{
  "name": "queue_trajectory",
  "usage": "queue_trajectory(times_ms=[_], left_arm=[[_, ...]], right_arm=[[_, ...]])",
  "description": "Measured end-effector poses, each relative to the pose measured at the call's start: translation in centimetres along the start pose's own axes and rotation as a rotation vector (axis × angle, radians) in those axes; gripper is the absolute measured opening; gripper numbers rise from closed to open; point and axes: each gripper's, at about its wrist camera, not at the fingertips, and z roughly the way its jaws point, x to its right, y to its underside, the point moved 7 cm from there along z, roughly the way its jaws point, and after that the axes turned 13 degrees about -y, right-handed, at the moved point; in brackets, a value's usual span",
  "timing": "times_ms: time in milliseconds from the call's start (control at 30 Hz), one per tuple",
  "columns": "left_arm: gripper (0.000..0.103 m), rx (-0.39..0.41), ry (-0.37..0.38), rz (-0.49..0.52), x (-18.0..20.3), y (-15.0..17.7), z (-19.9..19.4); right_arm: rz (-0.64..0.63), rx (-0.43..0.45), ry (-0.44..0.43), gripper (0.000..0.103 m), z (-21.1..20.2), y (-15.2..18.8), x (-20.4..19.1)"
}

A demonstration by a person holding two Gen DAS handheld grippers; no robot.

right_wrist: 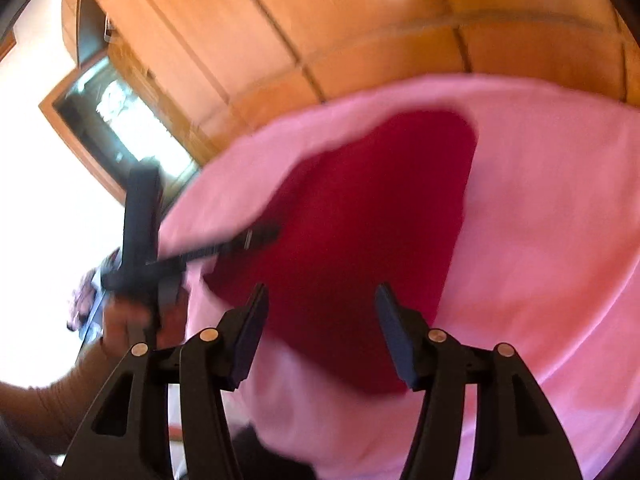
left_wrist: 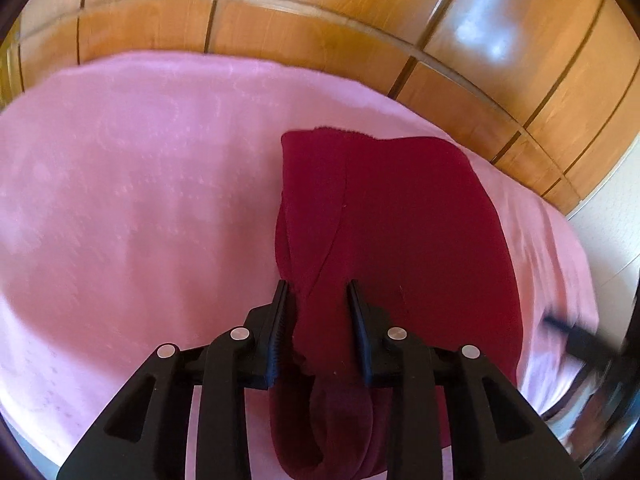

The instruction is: Fold small clothes

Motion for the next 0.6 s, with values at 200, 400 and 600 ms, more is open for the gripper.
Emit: queue_trajectory(times_ms=[200, 400, 600], left_arm=[[0.029, 0.012, -0.053, 0.038, 0.8, -0.3, 1.5], [0.031, 0.013, -0.047, 0.020, 0.1, 0.7, 2.7], [0.039, 0.019, -0.016, -0.037, -0.6, 0.3, 1.9]], right_arm=[[0.039, 0.030, 0.117, 0.055, 4.6, -7.0, 3.3], [0.084, -0.096, 0.282, 0.059, 12.2, -4.5, 9.4], [0.080, -0.057, 0.254, 0.071, 9.8, -4.3, 8.9]])
